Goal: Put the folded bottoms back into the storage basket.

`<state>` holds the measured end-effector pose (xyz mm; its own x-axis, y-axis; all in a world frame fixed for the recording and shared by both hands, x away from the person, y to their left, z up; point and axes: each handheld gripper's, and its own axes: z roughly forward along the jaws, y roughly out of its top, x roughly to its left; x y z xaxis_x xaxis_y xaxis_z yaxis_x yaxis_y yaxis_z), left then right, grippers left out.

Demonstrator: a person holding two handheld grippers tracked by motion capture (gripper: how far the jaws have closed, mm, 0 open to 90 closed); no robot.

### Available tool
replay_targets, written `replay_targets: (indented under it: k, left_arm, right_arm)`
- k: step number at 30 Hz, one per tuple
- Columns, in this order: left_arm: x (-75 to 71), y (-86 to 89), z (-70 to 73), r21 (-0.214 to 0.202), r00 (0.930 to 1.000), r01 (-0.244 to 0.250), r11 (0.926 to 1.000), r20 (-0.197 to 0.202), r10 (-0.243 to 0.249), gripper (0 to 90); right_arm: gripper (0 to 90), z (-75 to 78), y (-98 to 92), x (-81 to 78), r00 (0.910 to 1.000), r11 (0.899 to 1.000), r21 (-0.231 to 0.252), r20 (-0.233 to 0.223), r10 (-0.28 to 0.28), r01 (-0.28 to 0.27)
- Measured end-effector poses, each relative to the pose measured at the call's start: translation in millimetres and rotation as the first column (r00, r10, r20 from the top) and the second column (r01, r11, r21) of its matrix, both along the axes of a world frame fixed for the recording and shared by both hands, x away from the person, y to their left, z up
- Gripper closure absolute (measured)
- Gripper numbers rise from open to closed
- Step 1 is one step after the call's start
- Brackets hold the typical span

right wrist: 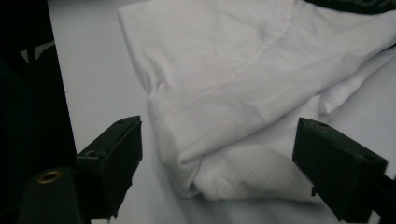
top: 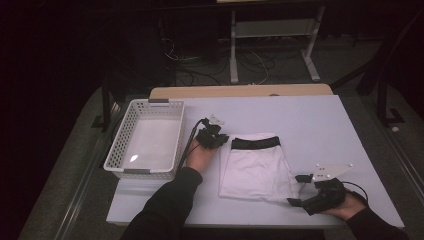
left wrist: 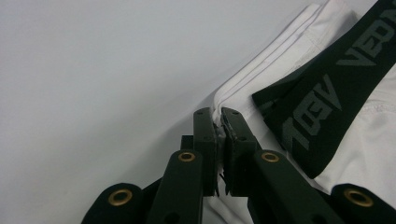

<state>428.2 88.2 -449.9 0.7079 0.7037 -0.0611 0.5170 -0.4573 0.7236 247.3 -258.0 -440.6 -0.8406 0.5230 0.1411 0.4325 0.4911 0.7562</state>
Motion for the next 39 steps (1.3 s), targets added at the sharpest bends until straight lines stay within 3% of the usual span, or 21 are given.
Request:
replay_targets:
  k: [5, 15, 22, 30, 39]
  left_arm:
    - [2.1, 4.9, -1.8, -0.011, 0.9999, -0.014, 0.9998, -0.010, 0.014, 84.7]
    - [2.2, 5.2, -2.4, -0.017, 0.9999, -0.010, 0.9998, -0.014, 0.009, 84.0]
    - [2.5, 5.5, -3.0, -0.022, 0.9999, -0.008, 0.9997, -0.013, 0.007, 83.8]
    - [2.5, 5.6, -3.0, -0.026, 0.9999, -0.007, 0.9996, -0.014, 0.007, 83.8]
    - [2.0, 5.4, -2.4, -0.030, 0.9999, -0.002, 0.9995, -0.015, 0.001, 83.8]
  right_arm:
    - [28.7, -1.7, 2.7, -0.9, 0.9988, 0.999, -0.023, -0.033, 0.036, -0.037]
    - [44.5, -8.3, 11.7, -3.1, 0.9973, 0.992, -0.104, -0.025, 0.069, -0.071]
    - [57.2, -8.3, 13.2, -4.0, 0.9971, 0.988, -0.137, 0.014, 0.075, -0.073]
    - [81.1, -7.2, 13.7, -1.2, 0.9941, 0.984, -0.144, 0.021, 0.107, -0.103]
    - [84.5, -4.6, 14.6, -0.3, 0.9926, 0.982, -0.148, 0.023, 0.119, -0.114]
